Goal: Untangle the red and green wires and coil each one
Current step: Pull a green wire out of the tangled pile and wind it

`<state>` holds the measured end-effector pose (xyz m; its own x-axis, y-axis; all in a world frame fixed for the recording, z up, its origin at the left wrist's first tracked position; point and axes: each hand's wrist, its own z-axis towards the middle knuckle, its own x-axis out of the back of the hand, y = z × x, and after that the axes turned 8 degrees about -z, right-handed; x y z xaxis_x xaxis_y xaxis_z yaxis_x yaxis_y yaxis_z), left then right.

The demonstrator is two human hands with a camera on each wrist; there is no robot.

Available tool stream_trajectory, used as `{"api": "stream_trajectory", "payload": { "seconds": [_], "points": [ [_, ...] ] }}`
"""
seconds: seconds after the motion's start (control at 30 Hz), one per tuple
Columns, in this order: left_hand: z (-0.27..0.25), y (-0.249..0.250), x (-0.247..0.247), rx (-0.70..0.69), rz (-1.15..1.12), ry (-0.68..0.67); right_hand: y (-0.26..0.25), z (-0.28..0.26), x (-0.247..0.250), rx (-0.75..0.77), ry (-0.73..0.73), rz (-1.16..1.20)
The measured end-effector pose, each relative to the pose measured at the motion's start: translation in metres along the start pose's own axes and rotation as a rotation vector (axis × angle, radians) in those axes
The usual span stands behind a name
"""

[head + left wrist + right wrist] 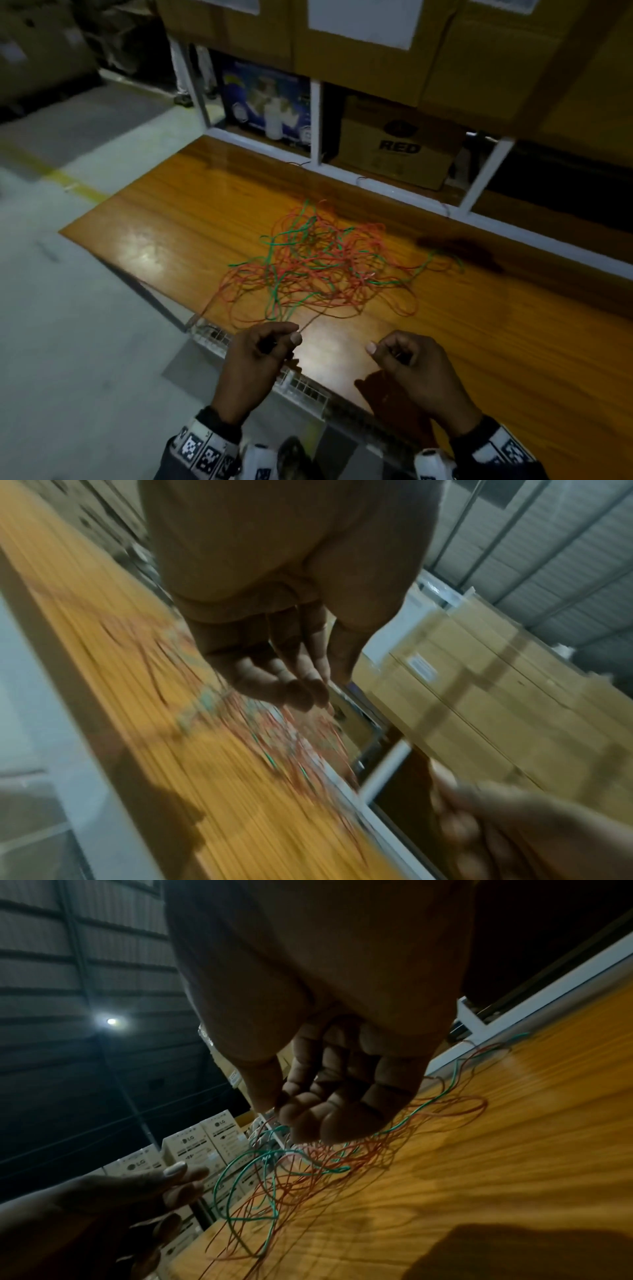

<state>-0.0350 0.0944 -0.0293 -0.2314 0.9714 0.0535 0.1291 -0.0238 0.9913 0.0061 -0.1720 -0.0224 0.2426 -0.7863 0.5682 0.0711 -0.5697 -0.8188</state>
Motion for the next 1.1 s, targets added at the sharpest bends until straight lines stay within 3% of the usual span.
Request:
{"api": "stream_trajectory", "payload": {
  "seconds": [0.17, 0.27, 0.43, 0.63, 0.73, 0.83, 0.97, 1.1],
  "points": [
    [0.010, -0.011, 0.061, -0.056, 0.028, 0.227, -0.008, 0.010, -0.026, 0.008, -0.117, -0.035],
    [0.009, -0.028, 0.090, -0.020, 0.031, 0.355, -0.007, 0.014, -0.041, 0.022, -0.190, -0.064],
    [0.001, -0.049, 0.100, 0.073, 0.009, 0.408, -0.017, 0.025, -0.069, 0.063, -0.266, -0.080],
    [0.007, -0.067, 0.095, 0.097, -0.042, 0.489, -0.040, 0.043, -0.093, 0.020, -0.146, 0.085],
    [0.021, -0.073, 0.095, 0.064, 0.037, 0.541, -0.053, 0.056, -0.098, -0.023, -0.081, 0.202],
    [0.041, -0.074, 0.102, 0.171, 0.060, 0.615, -0.055, 0.063, -0.099, 0.022, -0.104, 0.136],
    [0.056, -0.082, 0.112, 0.298, -0.075, 0.564, -0.055, 0.059, -0.095, 0.058, -0.116, 0.067],
    [0.053, -0.078, 0.111, 0.240, -0.021, 0.479, -0.053, 0.055, -0.086, 0.033, -0.087, 0.012]
  ]
}}
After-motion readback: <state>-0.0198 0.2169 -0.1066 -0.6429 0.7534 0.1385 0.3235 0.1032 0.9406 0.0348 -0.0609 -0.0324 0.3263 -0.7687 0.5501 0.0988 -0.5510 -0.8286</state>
